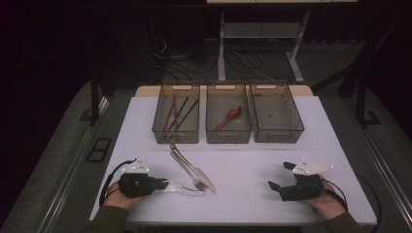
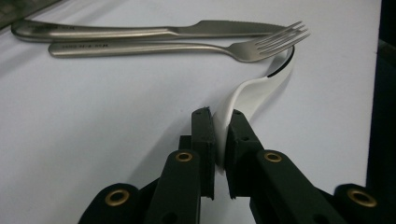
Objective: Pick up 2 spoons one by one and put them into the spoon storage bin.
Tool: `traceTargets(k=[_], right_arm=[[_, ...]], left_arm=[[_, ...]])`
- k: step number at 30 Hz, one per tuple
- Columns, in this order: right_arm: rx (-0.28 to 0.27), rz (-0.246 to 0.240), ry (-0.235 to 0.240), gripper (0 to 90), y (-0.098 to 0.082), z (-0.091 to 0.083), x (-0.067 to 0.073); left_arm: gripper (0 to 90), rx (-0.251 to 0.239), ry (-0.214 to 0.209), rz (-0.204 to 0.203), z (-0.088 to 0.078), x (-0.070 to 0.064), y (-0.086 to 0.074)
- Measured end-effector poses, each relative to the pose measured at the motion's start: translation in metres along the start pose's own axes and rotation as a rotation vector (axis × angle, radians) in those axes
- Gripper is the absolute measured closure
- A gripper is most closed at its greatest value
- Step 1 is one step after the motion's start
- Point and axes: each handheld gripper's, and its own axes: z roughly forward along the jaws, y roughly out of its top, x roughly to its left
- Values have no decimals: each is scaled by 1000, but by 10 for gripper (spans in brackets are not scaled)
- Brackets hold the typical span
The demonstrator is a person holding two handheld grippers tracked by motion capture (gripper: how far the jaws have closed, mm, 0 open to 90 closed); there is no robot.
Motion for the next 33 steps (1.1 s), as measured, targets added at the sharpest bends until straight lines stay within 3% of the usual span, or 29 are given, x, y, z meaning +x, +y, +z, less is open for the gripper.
traceTargets(k=[7, 10, 18, 28, 33], right_arm=[[-4, 4, -3, 120, 0, 0, -1], [-2, 4, -3, 120, 0, 0, 0], [0, 4, -4, 120, 0, 1, -1], [3, 5, -5, 120, 0, 2, -1], [4, 13, -6, 120, -1, 2, -2]], left_arm=[[836, -72, -48, 16, -6, -5, 6], [836, -103, -50, 17, -9, -6, 9], [836, -158, -5, 21, -6, -6, 26], [836, -181, 47, 43, 8, 0, 52], [836, -186, 54, 50, 16, 4, 65]])
